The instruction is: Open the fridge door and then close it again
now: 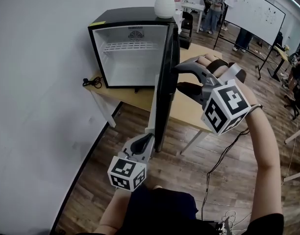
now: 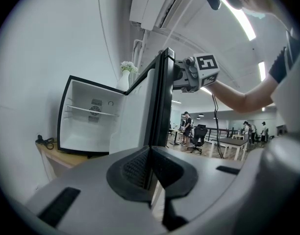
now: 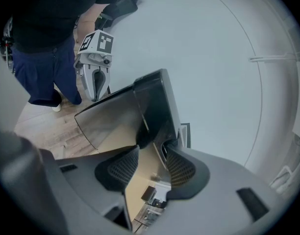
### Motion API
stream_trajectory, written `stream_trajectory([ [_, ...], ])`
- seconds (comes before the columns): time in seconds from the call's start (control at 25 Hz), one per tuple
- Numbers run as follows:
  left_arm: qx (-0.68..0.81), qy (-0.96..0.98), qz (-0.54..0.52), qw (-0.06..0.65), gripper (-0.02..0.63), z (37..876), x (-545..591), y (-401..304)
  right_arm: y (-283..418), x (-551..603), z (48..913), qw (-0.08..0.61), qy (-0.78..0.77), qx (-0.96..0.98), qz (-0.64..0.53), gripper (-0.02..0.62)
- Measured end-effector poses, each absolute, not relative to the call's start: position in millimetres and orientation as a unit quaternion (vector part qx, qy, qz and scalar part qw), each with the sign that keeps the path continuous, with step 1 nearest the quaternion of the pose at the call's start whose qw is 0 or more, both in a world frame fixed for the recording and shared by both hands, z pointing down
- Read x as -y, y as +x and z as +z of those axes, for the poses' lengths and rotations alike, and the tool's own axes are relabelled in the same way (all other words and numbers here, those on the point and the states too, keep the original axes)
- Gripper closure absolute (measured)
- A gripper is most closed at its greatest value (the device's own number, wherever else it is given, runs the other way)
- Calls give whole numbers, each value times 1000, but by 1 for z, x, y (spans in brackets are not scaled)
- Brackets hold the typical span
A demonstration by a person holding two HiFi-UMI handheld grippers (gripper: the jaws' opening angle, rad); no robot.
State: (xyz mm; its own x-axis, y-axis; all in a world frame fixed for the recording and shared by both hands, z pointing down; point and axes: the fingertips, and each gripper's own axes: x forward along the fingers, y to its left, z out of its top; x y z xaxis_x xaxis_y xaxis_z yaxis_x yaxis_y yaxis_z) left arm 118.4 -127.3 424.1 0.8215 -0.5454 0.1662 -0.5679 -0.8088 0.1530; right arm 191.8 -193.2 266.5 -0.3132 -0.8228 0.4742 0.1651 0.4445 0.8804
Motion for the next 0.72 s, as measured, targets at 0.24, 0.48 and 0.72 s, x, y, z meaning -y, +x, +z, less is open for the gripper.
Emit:
stream_trajectory([
  [0.24,285,952,60,95,597,424,123,125,207,189,267,540,255,654,-465,451],
  [0.48,283,953,61,94,597,423,119,126,218,183,267,544,259,649,-464,449],
  [0.72,283,952,62,94,597,424,118,124,222,183,267,547,261,647,-462,449],
])
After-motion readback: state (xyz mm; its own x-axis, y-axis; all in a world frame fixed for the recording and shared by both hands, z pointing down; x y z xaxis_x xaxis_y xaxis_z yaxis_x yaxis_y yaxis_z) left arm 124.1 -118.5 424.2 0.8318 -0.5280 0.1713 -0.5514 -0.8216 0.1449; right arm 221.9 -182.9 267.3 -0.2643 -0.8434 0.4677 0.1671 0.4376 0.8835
